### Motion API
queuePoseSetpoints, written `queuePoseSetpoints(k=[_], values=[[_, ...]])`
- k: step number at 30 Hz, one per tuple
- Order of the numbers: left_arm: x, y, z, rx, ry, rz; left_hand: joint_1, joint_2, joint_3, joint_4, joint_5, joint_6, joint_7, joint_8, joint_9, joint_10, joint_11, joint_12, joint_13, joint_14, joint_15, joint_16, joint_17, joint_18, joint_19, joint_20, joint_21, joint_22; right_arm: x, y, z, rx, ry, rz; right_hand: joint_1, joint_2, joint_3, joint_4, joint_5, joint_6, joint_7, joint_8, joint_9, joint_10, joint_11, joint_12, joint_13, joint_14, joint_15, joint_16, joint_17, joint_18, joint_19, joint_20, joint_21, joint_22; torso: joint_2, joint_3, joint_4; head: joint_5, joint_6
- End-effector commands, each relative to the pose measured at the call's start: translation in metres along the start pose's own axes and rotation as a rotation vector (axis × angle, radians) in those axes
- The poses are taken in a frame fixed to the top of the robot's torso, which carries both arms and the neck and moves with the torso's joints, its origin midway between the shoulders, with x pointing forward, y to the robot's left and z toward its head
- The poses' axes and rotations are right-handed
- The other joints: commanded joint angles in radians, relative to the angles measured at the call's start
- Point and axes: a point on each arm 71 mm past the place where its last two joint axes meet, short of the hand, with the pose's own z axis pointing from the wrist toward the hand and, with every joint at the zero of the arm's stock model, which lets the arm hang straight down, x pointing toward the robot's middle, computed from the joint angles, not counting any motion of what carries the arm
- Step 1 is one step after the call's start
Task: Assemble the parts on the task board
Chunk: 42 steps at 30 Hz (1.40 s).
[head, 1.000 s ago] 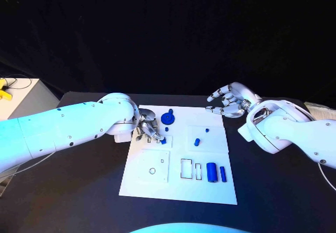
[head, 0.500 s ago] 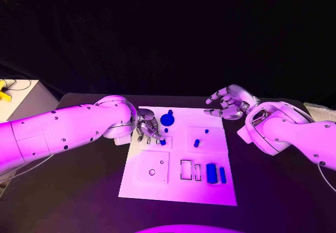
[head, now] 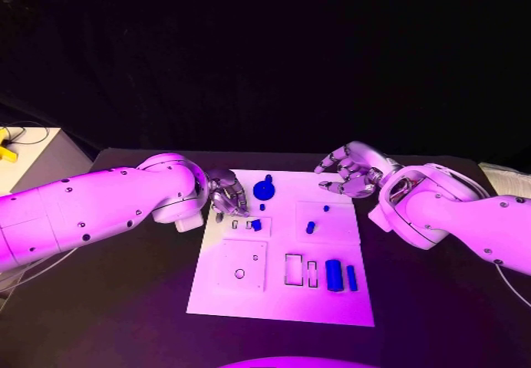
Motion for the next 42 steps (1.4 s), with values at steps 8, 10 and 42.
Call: queuePoseSetpoints(k=[8, 10, 42], values=[[-0.015, 0.019, -0.015, 0.117, -0.068, -0.312, 0.062, -0.02, 0.134, -0.06, 0.0, -0.044, 0.04, -0.065, -0.071, -0.051, 0.034, -0.077, -0.085, -0.129, 0.027, -0.137, -0.216, 0.015, -0.033, 0.022, -0.029, -0.021, 0.038, 0.039, 0.014, -0.326, 0.18, -0.315, 0.012, -0.024, 0.084, -0.031, -0.036, 0.016, -0.033, -0.011, -0.006, -0.007, -0.031, -0.02, 0.155, 0.095, -0.027, 0.01, 0.229, -0.006, 0.087, -0.024, -0.023, 0.244, 0.0, -0.0019, 0.0036, -0.002, 0.004], [-0.018, 0.024, -0.018, 0.134, -0.079, -0.364, 0.064, -0.024, 0.154, -0.076, -0.002, -0.044, 0.047, -0.076, -0.087, -0.053, 0.04, -0.084, -0.098, -0.147, 0.032, -0.156, -0.243, 0.014, -0.039, 0.025, -0.025, -0.019, 0.046, 0.046, 0.019, -0.366, 0.198, -0.363, 0.007, -0.031, 0.105, -0.039, -0.04, 0.018, -0.042, -0.016, -0.007, -0.015, -0.042, -0.028, 0.149, 0.093, -0.036, 0.006, 0.222, -0.003, 0.081, -0.031, -0.034, 0.239, 0.0, -0.0025, 0.0045, -0.002, 0.004], [-0.026, 0.047, -0.033, 0.095, -0.115, -0.443, 0.037, -0.034, 0.179, -0.112, -0.004, -0.035, 0.053, -0.095, -0.127, -0.05, 0.045, -0.093, -0.136, -0.148, 0.036, -0.159, -0.258, 0.015, -0.054, 0.033, -0.008, -0.011, 0.131, 0.076, 0.059, -0.554, 0.383, -0.649, -0.035, -0.079, 0.306, -0.188, -0.088, -0.043, -0.1, -0.072, -0.006, -0.059, -0.097, -0.065, 0.121, 0.084, -0.08, -0.007, 0.204, 0.009, 0.054, -0.074, -0.084, 0.217, 0.022, -0.0229, 0.0266, -0.009, -0.001]])
